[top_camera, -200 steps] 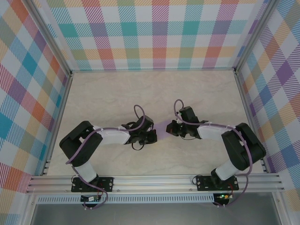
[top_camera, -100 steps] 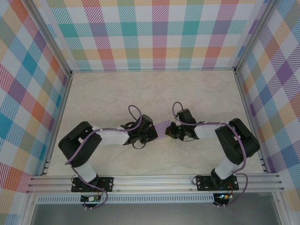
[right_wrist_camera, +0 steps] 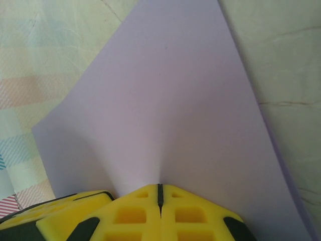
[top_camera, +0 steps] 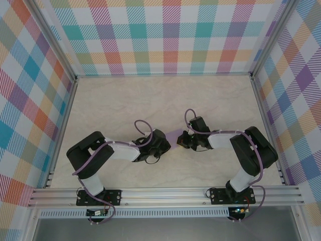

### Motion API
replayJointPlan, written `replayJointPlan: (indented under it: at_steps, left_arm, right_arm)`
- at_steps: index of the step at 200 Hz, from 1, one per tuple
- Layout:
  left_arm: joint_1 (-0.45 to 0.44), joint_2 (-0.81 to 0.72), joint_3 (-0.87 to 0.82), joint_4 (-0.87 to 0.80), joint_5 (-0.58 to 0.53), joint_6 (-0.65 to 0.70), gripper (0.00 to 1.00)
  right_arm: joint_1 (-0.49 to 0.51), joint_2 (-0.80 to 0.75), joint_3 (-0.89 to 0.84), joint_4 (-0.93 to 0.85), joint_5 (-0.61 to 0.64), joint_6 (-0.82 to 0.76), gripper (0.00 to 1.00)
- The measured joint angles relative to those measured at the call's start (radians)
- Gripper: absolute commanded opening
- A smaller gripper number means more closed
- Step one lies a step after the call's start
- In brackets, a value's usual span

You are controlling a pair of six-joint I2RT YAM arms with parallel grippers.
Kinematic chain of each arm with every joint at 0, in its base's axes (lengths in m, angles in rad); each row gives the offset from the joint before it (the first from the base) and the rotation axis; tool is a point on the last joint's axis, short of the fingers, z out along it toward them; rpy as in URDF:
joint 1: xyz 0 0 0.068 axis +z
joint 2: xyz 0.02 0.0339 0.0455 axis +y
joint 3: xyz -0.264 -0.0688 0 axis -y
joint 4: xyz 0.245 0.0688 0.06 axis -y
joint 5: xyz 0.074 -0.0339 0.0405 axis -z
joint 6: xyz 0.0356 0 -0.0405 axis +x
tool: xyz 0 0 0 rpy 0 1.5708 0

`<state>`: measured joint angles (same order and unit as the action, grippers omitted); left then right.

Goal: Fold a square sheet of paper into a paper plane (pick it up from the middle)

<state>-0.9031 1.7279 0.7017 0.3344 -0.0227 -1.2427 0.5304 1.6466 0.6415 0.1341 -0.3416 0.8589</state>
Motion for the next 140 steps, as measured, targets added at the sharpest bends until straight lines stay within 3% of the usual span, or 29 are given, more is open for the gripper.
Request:
replayJointPlan:
  at_steps: [75,140]
  left_arm:
    - [-0.019,-0.039,-0.151,0.179,-0.084,-0.101,0.0]
    - [-0.019,-0.204,-0.268,0.066,-0.198,-0.145,0.0]
  right_arm:
    - [0.0,0.002,0.002,-0.007,0.005,-0.007,0.0]
    - [-0.007,0.002,0.006,-0.019,0.01,-0.021,0.0]
